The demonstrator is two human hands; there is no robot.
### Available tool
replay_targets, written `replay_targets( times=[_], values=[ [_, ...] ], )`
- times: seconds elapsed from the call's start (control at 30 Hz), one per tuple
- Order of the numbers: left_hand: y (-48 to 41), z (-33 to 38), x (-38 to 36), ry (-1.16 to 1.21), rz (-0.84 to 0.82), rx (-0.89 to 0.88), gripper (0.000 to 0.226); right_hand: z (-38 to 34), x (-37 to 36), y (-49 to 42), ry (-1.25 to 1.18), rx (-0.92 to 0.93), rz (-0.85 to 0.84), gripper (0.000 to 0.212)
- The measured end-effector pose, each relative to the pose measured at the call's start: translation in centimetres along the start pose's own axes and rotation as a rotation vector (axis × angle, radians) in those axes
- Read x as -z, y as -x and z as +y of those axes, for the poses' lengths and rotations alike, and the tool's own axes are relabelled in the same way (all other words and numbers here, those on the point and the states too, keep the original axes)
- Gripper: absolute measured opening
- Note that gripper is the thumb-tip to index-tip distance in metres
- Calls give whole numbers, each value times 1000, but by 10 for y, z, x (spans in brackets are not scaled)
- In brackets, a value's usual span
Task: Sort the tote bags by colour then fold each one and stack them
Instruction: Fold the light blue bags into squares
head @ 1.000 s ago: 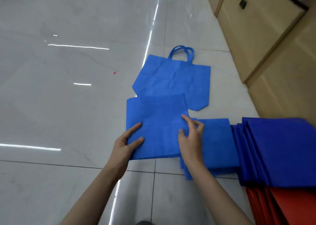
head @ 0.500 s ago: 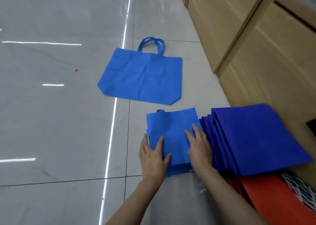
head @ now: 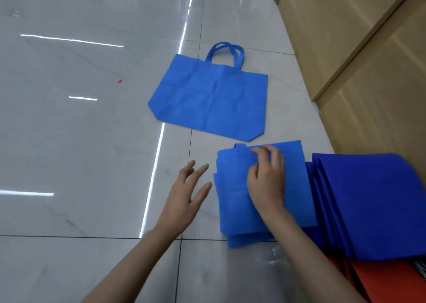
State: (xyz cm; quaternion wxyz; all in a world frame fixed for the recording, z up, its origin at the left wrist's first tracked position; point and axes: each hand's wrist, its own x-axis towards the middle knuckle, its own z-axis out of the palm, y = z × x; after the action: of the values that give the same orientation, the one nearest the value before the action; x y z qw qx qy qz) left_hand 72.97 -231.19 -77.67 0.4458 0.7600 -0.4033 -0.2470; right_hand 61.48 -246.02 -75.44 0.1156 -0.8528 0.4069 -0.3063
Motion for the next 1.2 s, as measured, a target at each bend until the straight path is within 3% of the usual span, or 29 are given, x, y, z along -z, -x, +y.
replay_targets(
  times=[0.17,0.33,0.43,0.5,0.63,0.73,0.9,0.97,1.1,1.2],
  values=[
    [-12,-53,56,-193,149,128,43,-62,-58,-52,-214,141,-306,29],
    [-3,-113,99,-509,183,235,58,-81,-131,-74,-102,130,-689,40],
    [10,-143,115,-664,69,342,77,-81,-163,-85,30,107,-799,56],
    [19,-155,116,-703,7,363,78,-78,-177,-94,111,43,-801,61],
    [21,-164,110,-736,38,363,71,-65,-192,-101,307,-102,-761,59],
    [22,-166,109,-725,47,346,71,-76,-200,-87,318,-116,-738,57],
    [20,-161,126,-519,-1,307,77,-110,-203,-53,198,73,-782,54],
    [23,-159,140,-436,59,237,72,-117,-197,-35,176,162,-817,53],
    [41,-166,157,-616,73,134,50,-131,-187,7,152,335,-827,52],
    [55,-165,158,-691,-8,139,48,-146,-178,44,105,439,-719,42]
  ],
)
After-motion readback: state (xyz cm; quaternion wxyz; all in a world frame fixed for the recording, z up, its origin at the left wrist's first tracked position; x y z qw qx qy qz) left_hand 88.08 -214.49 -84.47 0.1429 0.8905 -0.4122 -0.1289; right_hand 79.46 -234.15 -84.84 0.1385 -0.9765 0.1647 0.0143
